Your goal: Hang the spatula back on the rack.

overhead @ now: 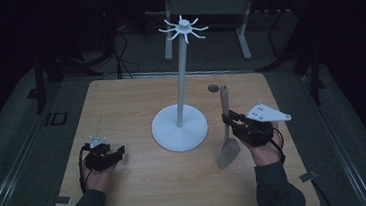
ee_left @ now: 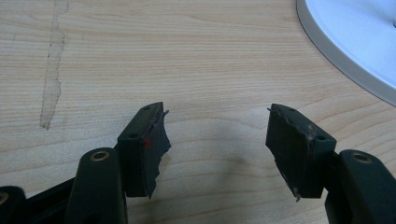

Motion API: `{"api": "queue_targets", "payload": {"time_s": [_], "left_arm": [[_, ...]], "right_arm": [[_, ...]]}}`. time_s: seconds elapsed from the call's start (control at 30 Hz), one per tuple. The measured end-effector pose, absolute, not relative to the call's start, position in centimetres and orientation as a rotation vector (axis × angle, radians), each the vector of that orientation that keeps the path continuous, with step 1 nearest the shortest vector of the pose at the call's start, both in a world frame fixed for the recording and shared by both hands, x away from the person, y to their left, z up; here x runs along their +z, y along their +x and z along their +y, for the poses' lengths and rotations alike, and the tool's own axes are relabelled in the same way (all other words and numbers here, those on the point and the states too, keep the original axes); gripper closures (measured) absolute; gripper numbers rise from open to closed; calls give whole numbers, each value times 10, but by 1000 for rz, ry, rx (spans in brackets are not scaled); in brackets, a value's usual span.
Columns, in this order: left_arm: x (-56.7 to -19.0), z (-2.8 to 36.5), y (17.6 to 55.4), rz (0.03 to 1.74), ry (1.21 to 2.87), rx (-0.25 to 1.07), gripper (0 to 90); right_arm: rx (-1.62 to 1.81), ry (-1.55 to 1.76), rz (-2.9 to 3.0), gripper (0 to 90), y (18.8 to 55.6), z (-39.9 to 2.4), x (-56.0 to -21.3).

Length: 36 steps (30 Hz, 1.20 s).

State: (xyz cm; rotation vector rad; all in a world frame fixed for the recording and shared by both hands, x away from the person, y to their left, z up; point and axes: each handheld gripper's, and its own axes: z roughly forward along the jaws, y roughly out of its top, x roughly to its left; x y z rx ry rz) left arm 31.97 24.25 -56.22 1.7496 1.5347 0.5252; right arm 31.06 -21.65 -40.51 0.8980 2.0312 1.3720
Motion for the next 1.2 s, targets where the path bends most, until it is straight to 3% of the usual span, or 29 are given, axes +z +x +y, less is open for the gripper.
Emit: {"api": "queue_targets", "payload": {"time_s": [1.2], "left_arm": [[-562, 243, 320, 1538, 1740, 525, 381]], "right_arm": [[1446, 859, 1993, 752, 325, -197, -381]]}}
